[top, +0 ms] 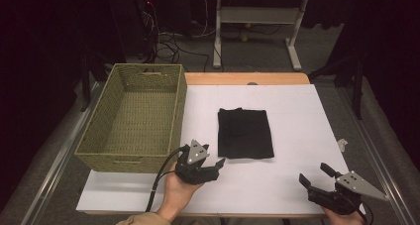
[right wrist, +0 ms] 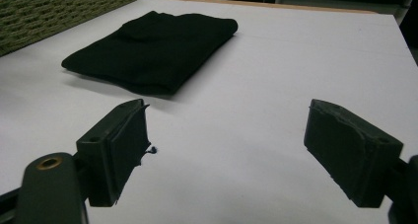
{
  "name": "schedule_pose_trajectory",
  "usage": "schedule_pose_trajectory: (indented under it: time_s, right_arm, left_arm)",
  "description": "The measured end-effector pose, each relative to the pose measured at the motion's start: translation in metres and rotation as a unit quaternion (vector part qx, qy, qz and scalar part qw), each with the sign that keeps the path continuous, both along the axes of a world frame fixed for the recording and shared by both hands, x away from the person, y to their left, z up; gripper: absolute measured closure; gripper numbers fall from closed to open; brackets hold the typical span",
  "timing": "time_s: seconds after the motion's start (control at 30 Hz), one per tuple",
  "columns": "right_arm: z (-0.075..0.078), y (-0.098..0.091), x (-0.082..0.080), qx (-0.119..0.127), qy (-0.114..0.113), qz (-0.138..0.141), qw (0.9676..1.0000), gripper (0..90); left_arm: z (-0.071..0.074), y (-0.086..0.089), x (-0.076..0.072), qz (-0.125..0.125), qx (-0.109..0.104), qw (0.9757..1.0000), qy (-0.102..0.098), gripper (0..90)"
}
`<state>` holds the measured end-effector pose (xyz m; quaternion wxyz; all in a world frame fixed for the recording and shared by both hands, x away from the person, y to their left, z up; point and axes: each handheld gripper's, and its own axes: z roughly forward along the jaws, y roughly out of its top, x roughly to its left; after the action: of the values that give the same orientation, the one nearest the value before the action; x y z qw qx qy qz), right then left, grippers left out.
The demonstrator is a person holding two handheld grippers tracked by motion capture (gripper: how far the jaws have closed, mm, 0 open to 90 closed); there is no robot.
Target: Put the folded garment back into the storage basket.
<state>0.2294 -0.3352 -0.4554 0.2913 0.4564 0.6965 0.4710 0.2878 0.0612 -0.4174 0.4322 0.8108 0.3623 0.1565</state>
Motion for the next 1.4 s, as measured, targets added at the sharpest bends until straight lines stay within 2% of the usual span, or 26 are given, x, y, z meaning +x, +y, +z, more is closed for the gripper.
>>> schedule_pose_trajectory:
  time_s: [0.53, 0.67, 0.77, 0.87, 1.07, 1.17, 1.33, 1.4]
  right_arm:
    - [-0.001, 0.003, 0.001, -0.004, 0.004, 0.019, 0.9998, 17.5]
    - [-0.001, 0.003, 0.001, -0.007, 0.004, 0.013, 0.9999, 17.5]
    - [-0.001, 0.003, 0.002, -0.012, 0.006, 0.011, 0.9999, 17.5]
    - [-0.001, 0.002, 0.002, -0.011, 0.004, 0.006, 0.9999, 17.5]
    - [0.0, 0.002, -0.001, -0.006, -0.004, 0.014, 0.9999, 18.1]
    - [-0.001, 0.002, -0.001, -0.005, 0.001, 0.014, 0.9999, 18.5]
    - [0.0, 0.001, -0.002, -0.008, -0.004, 0.013, 0.9999, 18.5]
    - [0.0, 0.001, -0.002, -0.005, -0.005, 0.012, 0.9999, 18.5]
  left_arm:
    - [-0.004, -0.018, 0.027, 0.006, 0.017, 0.9992, 0.037, 23.9]
    - [-0.003, -0.021, 0.031, 0.007, 0.01, 0.9987, 0.049, 23.2]
    - [-0.004, -0.024, 0.035, 0.005, 0.014, 0.9983, 0.057, 22.6]
    - [-0.005, -0.024, 0.037, 0.007, 0.017, 0.9984, 0.053, 22.7]
    - [-0.008, -0.025, 0.042, 0.009, 0.026, 0.9974, 0.066, 22.6]
    - [-0.009, -0.027, 0.051, 0.02, 0.018, 0.9965, 0.079, 21.8]
    - [-0.006, -0.031, 0.068, 0.037, 0.007, 0.9944, 0.099, 20.3]
    - [-0.006, -0.036, 0.072, 0.037, 0.017, 0.9938, 0.104, 18.7]
